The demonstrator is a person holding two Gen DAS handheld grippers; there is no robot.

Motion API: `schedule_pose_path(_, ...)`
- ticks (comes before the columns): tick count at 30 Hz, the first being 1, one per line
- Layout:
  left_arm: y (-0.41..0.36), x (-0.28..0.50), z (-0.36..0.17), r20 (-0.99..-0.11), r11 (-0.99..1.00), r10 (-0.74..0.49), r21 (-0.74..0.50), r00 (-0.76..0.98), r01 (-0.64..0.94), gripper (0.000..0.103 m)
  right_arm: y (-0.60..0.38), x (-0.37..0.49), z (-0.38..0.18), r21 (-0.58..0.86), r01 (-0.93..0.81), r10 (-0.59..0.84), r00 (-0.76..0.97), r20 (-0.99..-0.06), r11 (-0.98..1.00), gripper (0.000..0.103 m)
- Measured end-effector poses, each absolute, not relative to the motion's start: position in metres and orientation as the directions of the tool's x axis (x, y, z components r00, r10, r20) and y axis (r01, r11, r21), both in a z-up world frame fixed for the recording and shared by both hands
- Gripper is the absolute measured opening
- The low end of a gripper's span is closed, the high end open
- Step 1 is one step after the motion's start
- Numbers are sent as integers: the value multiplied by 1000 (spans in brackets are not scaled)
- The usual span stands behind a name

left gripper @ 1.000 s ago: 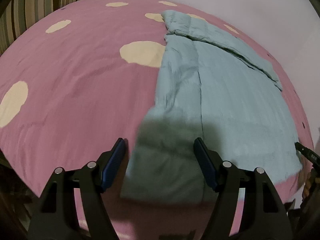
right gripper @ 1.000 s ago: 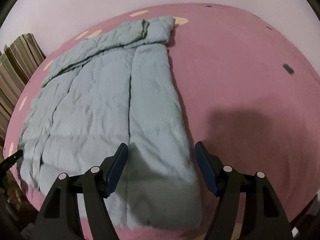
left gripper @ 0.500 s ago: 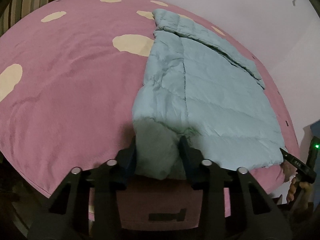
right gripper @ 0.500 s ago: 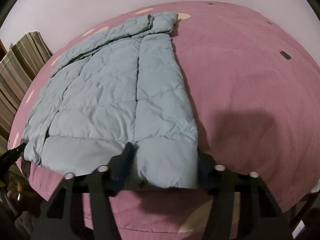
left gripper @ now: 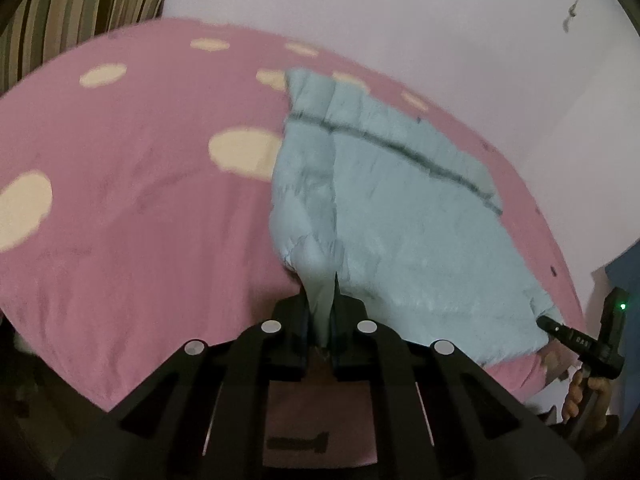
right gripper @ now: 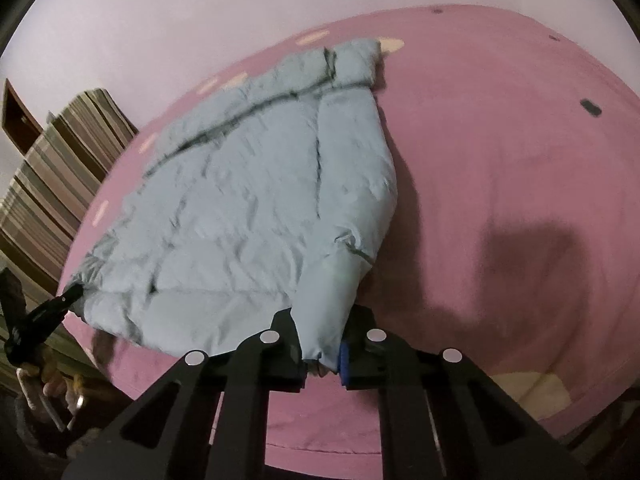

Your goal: Fold large clothes

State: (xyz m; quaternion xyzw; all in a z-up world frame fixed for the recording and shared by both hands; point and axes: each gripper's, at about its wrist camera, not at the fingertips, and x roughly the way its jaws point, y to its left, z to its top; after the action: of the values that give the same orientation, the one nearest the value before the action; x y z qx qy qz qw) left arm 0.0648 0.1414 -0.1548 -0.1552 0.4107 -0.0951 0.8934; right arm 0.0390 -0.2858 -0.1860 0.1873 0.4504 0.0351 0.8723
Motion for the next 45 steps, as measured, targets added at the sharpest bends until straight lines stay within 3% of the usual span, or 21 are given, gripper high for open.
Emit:
schedule_pose_path(10, 127, 156, -109, -648, 944, -264, -327, 714, 52, 6, -309, 108, -150, 463, 87, 294, 665, -686, 882, 10)
schedule_pose_path(20, 118, 270, -160, -749, 967, -182, -255, 637, -23, 6, -325, 213, -190, 472, 176, 286, 601, -746, 864, 10)
schedule_pose_path(31, 118, 287, -186, -779, 968, -187, -250, 599, -23, 8, -321, 235, -213, 440, 188, 273, 558, -784, 878, 12)
schedule_pose_path(33, 122, 285, -180, -768, 962, -197, -271, 609, -30, 15, -323, 232, -208, 441, 184, 273, 564, -779, 878, 13)
schedule_pose_path(35, 128, 282, -171, -750, 952, -218, -306, 624, -34, 30, -327, 228, -202, 460, 185, 283, 577, -766, 869, 18)
schedule_pose_path(37, 134, 277, -159, -723, 945, -216, -323, 656, -45, 53, -332, 224, -196, 487, 187, 296, 595, -747, 853, 27)
schedule_pose_path(42, 148, 263, -131, -677, 953, -195, -302, 710, -26, 58, -342, 209, -179, 493, 200, 271, 637, -722, 847, 42)
schedule_pose_path(45, 151, 255, -132, -685, 957, -202, -289, 700, -7, 59, -345, 200, -175, 478, 199, 250, 649, -718, 855, 45)
